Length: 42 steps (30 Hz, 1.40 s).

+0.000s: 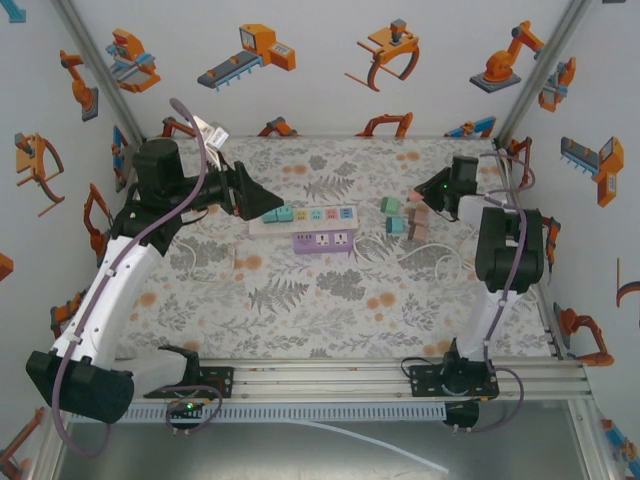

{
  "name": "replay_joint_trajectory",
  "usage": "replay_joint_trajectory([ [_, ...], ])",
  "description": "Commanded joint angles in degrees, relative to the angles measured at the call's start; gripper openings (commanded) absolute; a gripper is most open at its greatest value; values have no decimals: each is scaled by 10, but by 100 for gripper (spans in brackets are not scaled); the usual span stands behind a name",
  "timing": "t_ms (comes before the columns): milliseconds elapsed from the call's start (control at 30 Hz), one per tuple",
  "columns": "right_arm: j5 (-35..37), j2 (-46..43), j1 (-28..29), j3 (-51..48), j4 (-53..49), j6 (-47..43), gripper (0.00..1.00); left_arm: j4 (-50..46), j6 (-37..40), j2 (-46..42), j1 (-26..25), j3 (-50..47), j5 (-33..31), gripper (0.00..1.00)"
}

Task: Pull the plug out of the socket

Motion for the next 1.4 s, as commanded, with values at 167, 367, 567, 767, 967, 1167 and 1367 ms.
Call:
replay_joint_trajectory([
  [167, -27, 25, -6, 8, 10, -23, 33, 0, 13, -6, -6, -6, 18, 97],
  [367, -23, 32, -6, 14, -11, -45, 46, -7, 18, -10, -6, -12, 20, 97],
  [567, -1, 13, -7, 16, -38, -65, 50, -12, 22, -12, -6, -11, 15, 97],
  [767, 28, -23, -9, 26, -74, -88, 56, -12, 21, -11, -6, -10, 13, 97],
  [967, 27, -82, -9, 32, -78, -112, 57, -26, 16, -17, -6, -12, -24, 97],
  [1167, 10, -169, 9, 19, -35, -148, 57, -91, 3, -13, -4, 4, -187, 97],
  [1367, 6, -245, 86, 14, -19, -351, 57, -80, -31, -8, 4, -16, -255, 97],
])
